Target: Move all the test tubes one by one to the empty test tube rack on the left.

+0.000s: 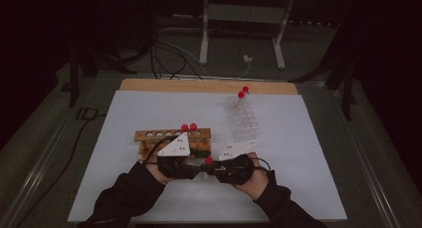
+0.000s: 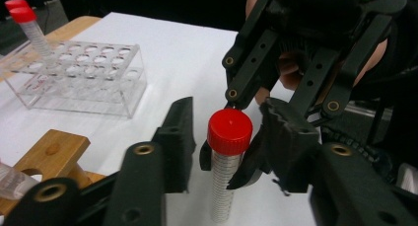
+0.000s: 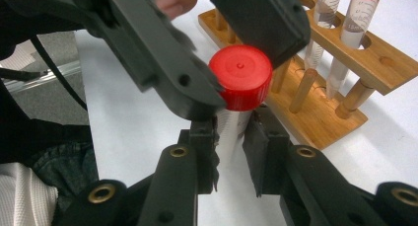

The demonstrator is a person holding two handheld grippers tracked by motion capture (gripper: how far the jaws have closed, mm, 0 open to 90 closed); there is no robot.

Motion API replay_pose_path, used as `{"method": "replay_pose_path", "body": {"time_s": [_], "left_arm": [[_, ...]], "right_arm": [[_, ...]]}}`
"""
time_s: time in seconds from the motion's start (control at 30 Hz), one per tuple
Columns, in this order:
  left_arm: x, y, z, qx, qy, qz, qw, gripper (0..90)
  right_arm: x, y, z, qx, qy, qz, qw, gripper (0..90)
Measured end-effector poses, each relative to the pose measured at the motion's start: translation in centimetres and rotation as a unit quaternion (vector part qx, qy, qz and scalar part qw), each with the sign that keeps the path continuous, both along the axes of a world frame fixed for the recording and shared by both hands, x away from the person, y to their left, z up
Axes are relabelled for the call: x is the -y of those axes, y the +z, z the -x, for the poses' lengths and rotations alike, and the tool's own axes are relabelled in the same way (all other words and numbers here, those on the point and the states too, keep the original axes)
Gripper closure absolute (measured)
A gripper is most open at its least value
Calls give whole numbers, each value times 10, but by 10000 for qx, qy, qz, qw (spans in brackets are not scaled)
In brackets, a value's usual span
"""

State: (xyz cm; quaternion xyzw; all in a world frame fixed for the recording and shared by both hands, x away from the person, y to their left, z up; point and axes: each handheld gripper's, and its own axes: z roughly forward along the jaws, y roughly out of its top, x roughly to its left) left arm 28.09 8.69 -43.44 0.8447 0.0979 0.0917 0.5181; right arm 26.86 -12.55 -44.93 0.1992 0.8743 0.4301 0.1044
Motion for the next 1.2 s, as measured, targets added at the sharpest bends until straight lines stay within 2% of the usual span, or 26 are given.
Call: {"method": "replay_pose_path", "body": {"time_s": [0.1,0.17,0.3,0.5,0.6,0.8,1.0,1.1,1.2], "left_arm": [[1,-1,0,16,-5,-24,10000,639],[1,-1,0,23,-31,-59,10000,703],[2,-2,1,165,-42,-156,9997,717],[0,0,0,131,-19,-164,9998,720],[-4,1,-1,147,81,-163,9997,720],[-16,5,-2,214,271,-150,9993,720],[-31,12,-4,261,533,-105,9982,719],[-37,16,-4,316,633,-103,9974,719],[-43,19,-5,355,760,-95,9964,719]], "right_arm": [[0,0,0,10,7,-11,10000,746],[0,0,0,11,2,-4,10000,746],[0,-2,-1,-54,3,8,10000,747],[0,-2,-1,-48,11,-21,10000,728],[1,-1,0,-26,-28,4,10000,622],[13,1,-2,12,-233,-86,9997,532],[26,5,-2,139,-557,-173,9982,318],[32,5,-1,132,-676,-216,9974,202],[37,5,-1,150,-759,-273,9966,146]]}}
